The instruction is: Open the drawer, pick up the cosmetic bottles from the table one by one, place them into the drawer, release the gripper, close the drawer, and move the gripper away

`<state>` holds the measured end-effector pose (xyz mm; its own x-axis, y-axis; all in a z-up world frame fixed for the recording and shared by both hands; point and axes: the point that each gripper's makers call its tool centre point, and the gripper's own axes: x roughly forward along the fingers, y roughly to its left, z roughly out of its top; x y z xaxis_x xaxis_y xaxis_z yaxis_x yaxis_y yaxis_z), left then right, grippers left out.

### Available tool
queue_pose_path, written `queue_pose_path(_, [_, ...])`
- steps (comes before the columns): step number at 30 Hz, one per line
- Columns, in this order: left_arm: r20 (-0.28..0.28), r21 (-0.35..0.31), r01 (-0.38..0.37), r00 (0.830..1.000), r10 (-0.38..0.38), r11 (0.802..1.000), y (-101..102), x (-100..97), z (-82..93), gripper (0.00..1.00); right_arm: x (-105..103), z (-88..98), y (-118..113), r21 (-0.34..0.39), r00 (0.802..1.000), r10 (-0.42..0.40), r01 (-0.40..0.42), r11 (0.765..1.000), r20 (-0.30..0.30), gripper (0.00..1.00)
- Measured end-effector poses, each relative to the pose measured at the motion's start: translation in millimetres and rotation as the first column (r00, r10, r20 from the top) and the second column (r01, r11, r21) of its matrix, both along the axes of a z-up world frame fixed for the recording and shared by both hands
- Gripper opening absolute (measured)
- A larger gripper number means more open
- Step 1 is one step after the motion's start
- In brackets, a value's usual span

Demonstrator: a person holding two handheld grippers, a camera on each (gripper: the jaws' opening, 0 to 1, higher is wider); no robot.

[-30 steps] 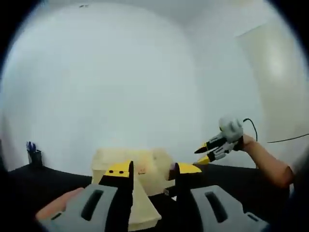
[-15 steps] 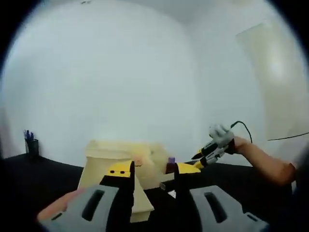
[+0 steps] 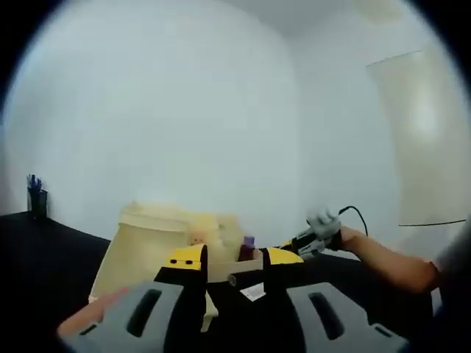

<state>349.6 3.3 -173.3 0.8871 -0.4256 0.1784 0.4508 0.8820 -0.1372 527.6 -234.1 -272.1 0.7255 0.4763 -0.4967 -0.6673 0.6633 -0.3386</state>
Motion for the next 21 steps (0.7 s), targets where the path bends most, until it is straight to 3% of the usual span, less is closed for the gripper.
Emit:
queue_pose_path(6, [-0.011,-0.032,0.026,1.000,-0.026,0.999,-2.2,-1.2,2.0,0.32,2.2,-18.9,0.4,-0.021,0.999,0.017,-0.018,1.000,-0.035,0.25])
queue_pose_path(8, [-0.008,-0.037,0.033,0.999,-0.033,0.999,-1.7,-1.7,4.0,0.32,4.0,-23.3,6.7,-0.040,0.997,0.079,-0.079,0.996,-0.002,0.25])
queue_pose_path(13, [-0.001,-0.037,0.039,0.999,-0.039,0.999,-5.7,-4.4,5.1,0.32,-0.2,-24.6,19.7,0.194,0.987,0.152,-0.140,0.971,-0.048,0.25])
queue_pose_path(15, [-0.004,-0.048,0.048,0.999,-0.048,0.998,-8.4,-5.6,4.7,0.32,4.1,-28.8,14.2,0.194,0.989,0.142,-0.130,0.972,-0.046,0.27])
queue_pose_path(21, [0.000,-0.052,0.050,0.999,-0.051,0.997,-13.6,-8.1,4.0,0.32,2.5,-26.3,27.7,0.348,0.979,0.201,-0.173,0.921,-0.046,0.26])
